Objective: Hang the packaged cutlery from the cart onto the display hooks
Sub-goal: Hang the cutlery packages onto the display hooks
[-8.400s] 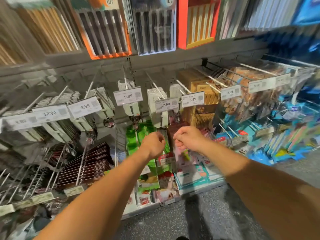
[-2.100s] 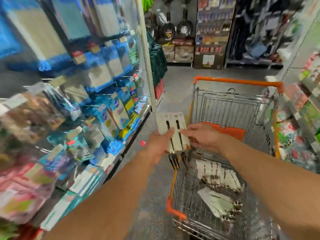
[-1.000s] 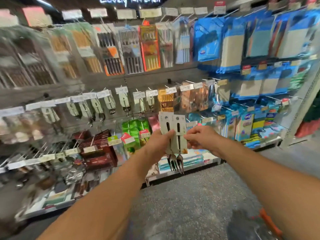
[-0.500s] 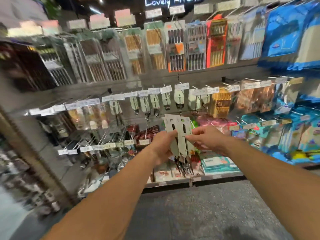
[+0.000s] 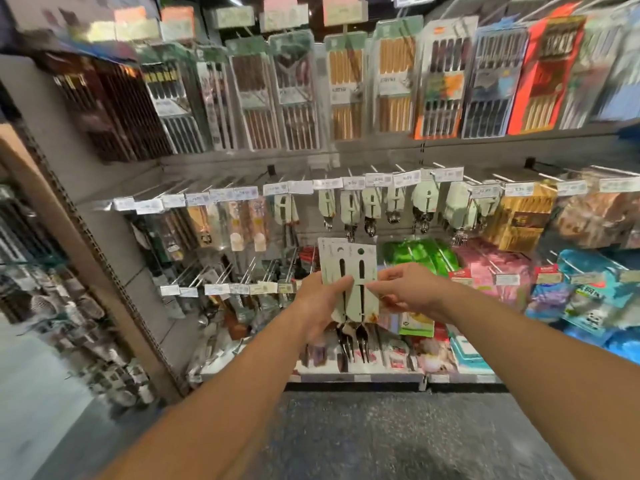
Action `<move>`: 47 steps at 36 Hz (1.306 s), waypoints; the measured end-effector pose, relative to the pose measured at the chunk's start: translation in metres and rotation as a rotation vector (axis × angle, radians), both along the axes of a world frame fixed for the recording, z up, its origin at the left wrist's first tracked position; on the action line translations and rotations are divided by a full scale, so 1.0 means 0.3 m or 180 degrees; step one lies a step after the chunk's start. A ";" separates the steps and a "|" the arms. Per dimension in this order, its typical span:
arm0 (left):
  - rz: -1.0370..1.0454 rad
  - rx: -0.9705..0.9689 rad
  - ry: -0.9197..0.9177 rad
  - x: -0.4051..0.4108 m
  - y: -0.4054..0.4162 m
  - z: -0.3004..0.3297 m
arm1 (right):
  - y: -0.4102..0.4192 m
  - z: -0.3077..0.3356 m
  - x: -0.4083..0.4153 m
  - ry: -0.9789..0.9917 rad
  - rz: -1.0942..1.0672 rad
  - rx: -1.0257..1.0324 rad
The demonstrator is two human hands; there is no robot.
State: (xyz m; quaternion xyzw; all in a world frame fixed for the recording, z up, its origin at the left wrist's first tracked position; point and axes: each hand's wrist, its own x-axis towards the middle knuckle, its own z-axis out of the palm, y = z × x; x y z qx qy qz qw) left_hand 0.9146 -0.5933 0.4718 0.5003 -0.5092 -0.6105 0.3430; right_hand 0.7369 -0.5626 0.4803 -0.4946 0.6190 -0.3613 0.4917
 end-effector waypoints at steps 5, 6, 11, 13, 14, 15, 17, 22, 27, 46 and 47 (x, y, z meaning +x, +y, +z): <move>0.0050 -0.0001 0.0063 0.032 -0.201 -0.032 | -0.215 -0.022 0.009 -0.0117 0.0267 0.0282; 0.0057 0.0004 0.0075 0.035 -0.246 -0.040 | -0.264 -0.027 0.007 -0.0143 0.0327 0.0367; 0.0093 0.0135 0.0121 0.043 -0.455 -0.061 | -0.491 -0.043 -0.004 -0.0213 0.0382 0.0510; 0.0101 0.0158 0.0150 0.039 -0.542 -0.068 | -0.574 -0.044 -0.008 -0.0087 0.0362 0.0436; 0.0089 0.0146 0.0162 0.036 -0.584 -0.074 | -0.613 -0.045 -0.011 -0.0021 0.0350 0.0401; 0.0077 0.0126 0.0154 0.032 -0.624 -0.082 | -0.652 -0.051 -0.013 -0.0009 0.0342 0.0386; 0.0041 0.0131 0.0185 0.025 -0.689 -0.094 | -0.724 -0.068 -0.015 -0.0119 0.0308 0.0448; 0.0039 0.0333 0.0215 0.010 -0.823 -0.133 | -0.861 -0.103 -0.019 -0.0310 0.0343 0.0803; 0.0381 0.0411 0.0059 0.013 -0.983 -0.182 | -0.977 -0.151 -0.051 -0.0223 0.0303 0.1072; -0.0258 0.0428 -0.0280 0.069 -1.430 -0.236 | -1.357 -0.286 -0.040 0.0018 -0.1301 0.0097; -0.0285 0.0429 -0.0279 0.070 -1.442 -0.238 | -1.364 -0.280 -0.036 -0.0004 -0.1303 0.0027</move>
